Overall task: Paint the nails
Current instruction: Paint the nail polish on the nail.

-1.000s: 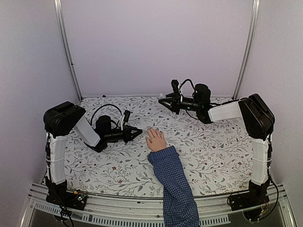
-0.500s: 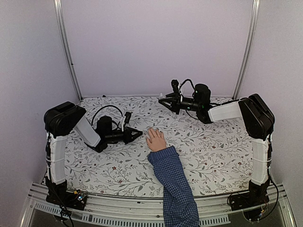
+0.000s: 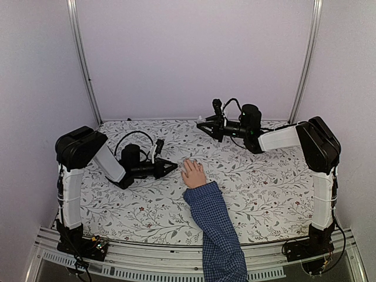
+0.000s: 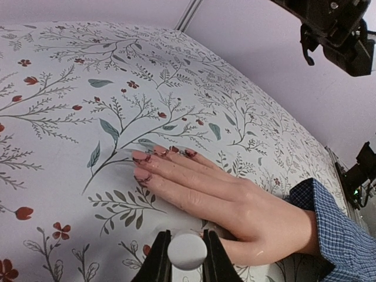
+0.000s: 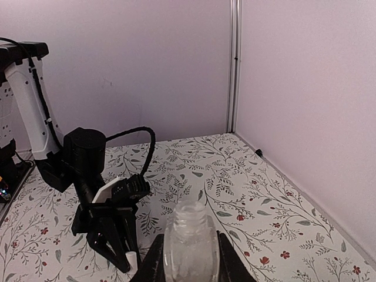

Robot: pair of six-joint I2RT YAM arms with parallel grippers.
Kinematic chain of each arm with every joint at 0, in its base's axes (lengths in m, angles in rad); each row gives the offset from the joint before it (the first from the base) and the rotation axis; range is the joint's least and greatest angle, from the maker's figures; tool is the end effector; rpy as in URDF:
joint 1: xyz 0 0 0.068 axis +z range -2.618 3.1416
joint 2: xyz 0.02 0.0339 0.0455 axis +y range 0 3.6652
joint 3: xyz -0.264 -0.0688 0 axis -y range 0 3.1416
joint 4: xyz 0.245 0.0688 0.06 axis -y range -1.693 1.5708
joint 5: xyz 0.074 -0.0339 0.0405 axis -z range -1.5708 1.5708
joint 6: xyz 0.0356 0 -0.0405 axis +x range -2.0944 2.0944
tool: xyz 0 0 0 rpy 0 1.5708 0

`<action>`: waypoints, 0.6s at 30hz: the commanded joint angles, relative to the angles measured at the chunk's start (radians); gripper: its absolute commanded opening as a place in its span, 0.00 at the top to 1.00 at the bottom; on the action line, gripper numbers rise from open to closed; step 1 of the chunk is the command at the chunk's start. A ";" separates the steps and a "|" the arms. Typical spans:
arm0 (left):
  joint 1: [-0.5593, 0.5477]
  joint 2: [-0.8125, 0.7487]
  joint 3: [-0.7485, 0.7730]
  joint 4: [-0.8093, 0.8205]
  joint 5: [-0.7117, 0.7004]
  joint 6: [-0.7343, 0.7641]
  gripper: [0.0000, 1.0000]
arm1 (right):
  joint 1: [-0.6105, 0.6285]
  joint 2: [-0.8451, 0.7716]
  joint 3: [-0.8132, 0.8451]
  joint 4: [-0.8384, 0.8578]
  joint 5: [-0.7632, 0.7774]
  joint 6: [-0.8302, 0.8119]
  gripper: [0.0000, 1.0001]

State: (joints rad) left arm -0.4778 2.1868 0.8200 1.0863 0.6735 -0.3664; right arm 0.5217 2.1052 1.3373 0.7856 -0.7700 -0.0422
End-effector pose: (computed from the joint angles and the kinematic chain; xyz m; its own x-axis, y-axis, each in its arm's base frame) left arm 0.3261 -0.1939 0.0730 -0.5490 -0.0311 -0.8353 0.7444 0.4363 -0.5055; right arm 0.3968 0.2567 0.2154 0.0559 -0.0028 -0.9984 -0.9597 0.2757 -0.0545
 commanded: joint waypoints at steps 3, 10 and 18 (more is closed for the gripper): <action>-0.013 0.019 0.012 0.001 0.014 0.021 1.00 | 0.000 0.010 -0.009 0.014 0.005 -0.006 1.00; -0.017 0.027 0.015 0.001 0.023 0.021 1.00 | 0.000 0.010 -0.008 0.012 0.007 -0.008 1.00; -0.020 0.028 0.012 0.007 0.029 0.020 1.00 | 0.000 0.009 -0.009 0.012 0.006 -0.008 1.00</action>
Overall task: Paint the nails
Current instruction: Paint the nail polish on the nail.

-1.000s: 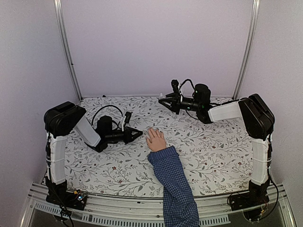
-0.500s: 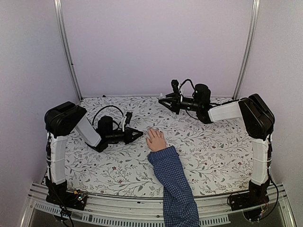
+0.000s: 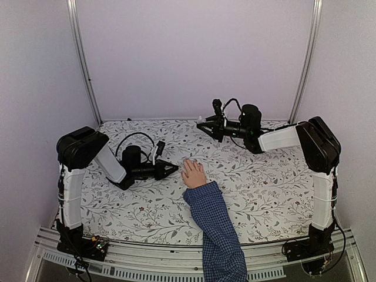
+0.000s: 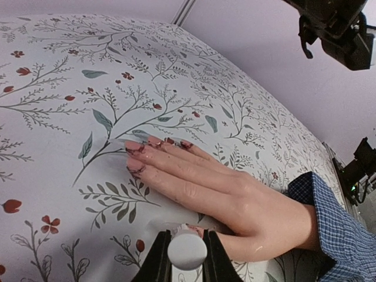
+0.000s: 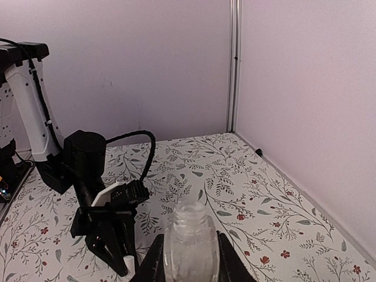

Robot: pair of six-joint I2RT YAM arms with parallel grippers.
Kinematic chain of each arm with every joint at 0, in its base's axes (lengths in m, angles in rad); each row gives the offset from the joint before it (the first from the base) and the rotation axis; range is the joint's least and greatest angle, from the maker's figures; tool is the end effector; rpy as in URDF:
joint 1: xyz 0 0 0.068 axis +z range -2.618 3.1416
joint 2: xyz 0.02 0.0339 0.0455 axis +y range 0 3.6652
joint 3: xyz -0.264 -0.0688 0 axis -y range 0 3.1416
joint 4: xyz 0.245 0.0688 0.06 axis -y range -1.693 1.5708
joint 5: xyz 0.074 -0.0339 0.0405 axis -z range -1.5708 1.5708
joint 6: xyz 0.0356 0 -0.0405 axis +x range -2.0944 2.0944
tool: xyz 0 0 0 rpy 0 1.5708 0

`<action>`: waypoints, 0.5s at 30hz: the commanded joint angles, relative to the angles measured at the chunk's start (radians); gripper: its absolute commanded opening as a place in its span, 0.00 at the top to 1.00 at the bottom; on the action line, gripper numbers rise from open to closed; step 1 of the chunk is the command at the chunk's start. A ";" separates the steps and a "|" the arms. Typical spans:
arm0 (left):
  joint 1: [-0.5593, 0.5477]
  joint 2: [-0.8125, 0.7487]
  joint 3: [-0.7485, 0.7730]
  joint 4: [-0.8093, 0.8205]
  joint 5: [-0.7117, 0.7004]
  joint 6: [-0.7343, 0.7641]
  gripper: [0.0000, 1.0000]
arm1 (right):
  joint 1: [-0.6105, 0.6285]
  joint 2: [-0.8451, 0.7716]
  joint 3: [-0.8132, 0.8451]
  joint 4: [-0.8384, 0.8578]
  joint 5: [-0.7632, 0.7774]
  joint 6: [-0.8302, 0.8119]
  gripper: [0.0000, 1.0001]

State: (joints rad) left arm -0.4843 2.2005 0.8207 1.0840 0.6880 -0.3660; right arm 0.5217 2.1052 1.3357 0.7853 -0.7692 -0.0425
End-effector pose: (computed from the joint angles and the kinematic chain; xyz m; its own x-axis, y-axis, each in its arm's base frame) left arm 0.3240 -0.1960 0.0681 -0.5620 -0.0167 -0.8270 0.7455 0.4229 -0.5152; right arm 0.3967 0.2566 0.2149 0.0545 -0.0039 -0.9985 -0.9596 0.2764 -0.0535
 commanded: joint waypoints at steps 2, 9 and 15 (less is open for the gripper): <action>-0.014 0.012 0.009 0.012 0.015 0.018 1.00 | 0.000 0.010 -0.006 0.013 0.005 -0.008 1.00; -0.014 -0.008 -0.009 0.037 0.005 0.017 1.00 | 0.000 0.012 -0.006 0.013 0.004 -0.007 1.00; 0.002 -0.029 -0.045 0.098 -0.003 -0.003 1.00 | 0.000 0.009 -0.006 0.012 0.001 -0.007 1.00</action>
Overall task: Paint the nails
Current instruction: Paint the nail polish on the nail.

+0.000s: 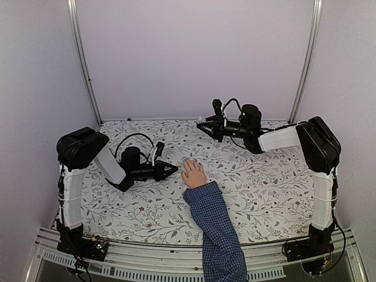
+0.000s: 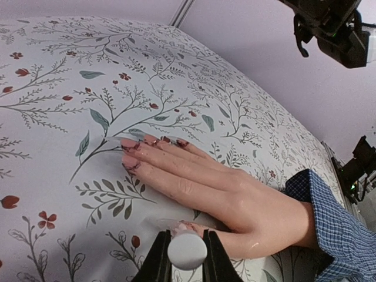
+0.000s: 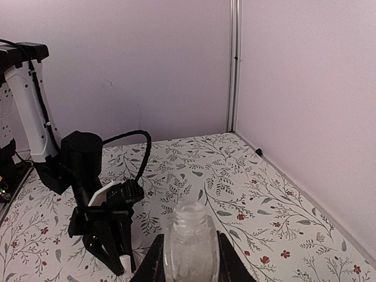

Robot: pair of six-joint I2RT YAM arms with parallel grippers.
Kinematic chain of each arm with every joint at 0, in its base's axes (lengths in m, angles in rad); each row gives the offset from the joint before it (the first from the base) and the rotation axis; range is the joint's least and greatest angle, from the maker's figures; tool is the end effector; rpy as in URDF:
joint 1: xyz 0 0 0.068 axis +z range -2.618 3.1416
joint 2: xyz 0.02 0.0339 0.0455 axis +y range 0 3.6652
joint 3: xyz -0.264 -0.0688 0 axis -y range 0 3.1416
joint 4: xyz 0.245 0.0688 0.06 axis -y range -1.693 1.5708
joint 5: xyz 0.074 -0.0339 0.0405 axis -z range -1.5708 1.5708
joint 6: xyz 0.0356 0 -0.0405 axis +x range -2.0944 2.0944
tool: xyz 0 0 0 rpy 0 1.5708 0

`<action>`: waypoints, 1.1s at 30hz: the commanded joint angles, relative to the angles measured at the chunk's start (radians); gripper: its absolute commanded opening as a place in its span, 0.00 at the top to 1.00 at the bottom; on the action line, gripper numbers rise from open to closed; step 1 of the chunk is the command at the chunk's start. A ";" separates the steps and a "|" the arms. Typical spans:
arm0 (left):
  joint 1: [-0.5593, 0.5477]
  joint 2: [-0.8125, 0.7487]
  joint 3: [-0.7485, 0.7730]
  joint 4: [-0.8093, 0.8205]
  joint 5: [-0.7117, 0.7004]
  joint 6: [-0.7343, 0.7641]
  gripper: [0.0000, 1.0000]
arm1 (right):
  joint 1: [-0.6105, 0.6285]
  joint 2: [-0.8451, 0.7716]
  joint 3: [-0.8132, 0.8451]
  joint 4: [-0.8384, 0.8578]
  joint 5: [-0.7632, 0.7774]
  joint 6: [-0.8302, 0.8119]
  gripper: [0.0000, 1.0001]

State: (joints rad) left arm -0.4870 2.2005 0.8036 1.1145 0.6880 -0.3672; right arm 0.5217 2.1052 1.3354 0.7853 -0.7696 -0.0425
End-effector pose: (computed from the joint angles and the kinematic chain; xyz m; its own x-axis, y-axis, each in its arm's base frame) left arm 0.3203 -0.1952 0.0677 -0.5531 -0.0209 -0.8328 0.7520 0.4176 -0.5099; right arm 0.3966 0.2566 0.2148 0.0543 -0.0040 -0.9985 -0.9597 0.2760 -0.0533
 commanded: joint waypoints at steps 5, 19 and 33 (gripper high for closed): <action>0.006 -0.030 -0.031 0.080 0.015 -0.003 1.00 | 0.000 0.011 -0.004 0.014 0.002 -0.005 1.00; 0.008 -0.030 -0.033 0.108 0.026 -0.015 1.00 | 0.000 0.012 -0.004 0.014 -0.001 -0.004 1.00; 0.008 0.000 0.004 0.072 0.028 -0.019 1.00 | 0.001 0.013 -0.004 0.013 0.001 -0.006 1.00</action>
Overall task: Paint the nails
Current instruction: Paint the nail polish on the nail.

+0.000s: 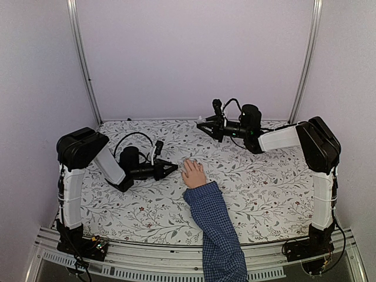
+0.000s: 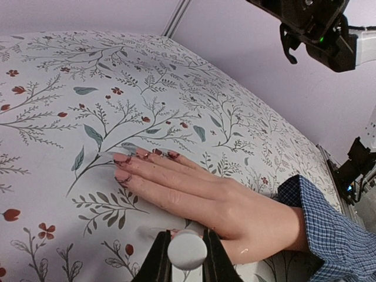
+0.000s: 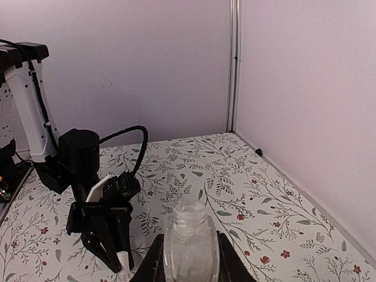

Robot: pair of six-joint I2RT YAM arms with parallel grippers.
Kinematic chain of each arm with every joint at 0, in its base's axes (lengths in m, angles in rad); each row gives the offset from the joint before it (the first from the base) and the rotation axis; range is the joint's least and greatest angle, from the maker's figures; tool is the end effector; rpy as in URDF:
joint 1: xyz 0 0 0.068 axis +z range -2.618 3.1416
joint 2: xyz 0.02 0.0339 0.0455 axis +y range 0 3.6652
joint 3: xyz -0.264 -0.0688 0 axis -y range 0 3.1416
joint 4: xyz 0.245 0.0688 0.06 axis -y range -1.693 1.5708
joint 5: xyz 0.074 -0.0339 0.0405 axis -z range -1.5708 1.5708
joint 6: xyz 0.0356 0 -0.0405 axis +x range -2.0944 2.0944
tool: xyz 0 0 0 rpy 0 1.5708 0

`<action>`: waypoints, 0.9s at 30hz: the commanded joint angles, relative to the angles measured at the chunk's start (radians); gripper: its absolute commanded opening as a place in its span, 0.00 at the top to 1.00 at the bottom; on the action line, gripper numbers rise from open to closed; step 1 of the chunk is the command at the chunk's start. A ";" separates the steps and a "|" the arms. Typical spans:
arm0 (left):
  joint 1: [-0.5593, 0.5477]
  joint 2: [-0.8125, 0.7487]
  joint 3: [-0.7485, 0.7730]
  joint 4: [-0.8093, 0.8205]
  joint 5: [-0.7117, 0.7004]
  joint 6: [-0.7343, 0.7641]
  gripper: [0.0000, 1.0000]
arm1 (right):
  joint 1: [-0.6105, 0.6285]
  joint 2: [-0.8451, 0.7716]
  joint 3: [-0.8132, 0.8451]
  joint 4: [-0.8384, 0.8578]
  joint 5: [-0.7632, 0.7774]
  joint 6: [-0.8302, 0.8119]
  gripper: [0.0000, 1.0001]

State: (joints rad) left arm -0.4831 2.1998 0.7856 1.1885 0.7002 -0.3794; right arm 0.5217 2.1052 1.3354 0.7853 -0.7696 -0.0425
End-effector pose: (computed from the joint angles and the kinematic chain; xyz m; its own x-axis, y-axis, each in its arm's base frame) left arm 0.3183 -0.1929 0.0717 -0.5216 -0.0462 -0.8519 0.7732 0.3966 -0.4949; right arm 0.3966 0.2566 0.2148 0.0543 -0.0040 -0.9985 -0.9597 0.2760 -0.0533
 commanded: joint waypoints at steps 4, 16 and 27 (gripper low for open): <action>0.004 0.009 0.029 -0.017 0.011 -0.005 1.00 | 0.000 0.012 -0.003 0.013 0.002 -0.007 1.00; 0.004 0.018 0.030 -0.036 0.009 0.002 1.00 | 0.000 0.011 -0.005 0.011 0.002 -0.010 1.00; 0.004 0.024 0.037 -0.060 -0.008 0.009 1.00 | 0.000 0.011 -0.005 0.011 0.004 -0.011 1.00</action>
State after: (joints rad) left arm -0.4831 2.2017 0.8055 1.1397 0.6975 -0.3790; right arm 0.5217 2.1052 1.3354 0.7853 -0.7696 -0.0433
